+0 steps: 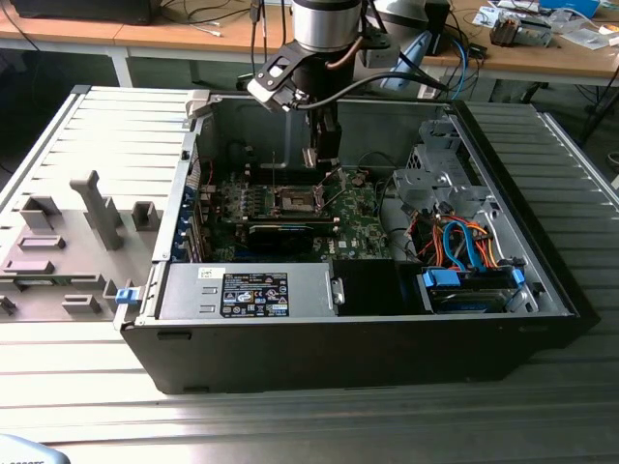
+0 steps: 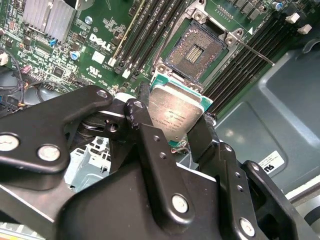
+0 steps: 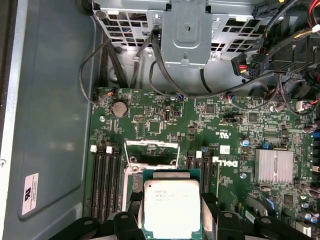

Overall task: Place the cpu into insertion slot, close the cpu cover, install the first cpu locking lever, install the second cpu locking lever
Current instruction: 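Place the cpu into insertion slot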

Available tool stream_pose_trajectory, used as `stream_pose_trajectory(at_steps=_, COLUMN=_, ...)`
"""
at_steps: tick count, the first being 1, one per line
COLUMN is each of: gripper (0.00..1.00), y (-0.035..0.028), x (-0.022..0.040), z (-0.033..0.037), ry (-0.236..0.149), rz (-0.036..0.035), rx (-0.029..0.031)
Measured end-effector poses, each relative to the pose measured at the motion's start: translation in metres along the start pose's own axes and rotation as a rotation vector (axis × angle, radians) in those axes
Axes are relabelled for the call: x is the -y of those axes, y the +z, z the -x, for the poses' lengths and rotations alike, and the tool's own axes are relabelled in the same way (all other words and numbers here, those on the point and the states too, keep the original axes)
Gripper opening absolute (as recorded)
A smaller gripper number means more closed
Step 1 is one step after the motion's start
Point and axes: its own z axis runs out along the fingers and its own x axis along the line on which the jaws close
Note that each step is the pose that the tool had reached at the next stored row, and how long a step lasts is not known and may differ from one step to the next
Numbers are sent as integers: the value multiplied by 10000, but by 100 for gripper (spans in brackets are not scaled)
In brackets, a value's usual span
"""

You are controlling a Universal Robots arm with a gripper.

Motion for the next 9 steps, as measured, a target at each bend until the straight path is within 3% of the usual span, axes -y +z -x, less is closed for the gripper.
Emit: stream_pose_trajectory(at_steps=9, gripper=55, y=3, x=0, z=0, ry=257, rz=4, rx=18)
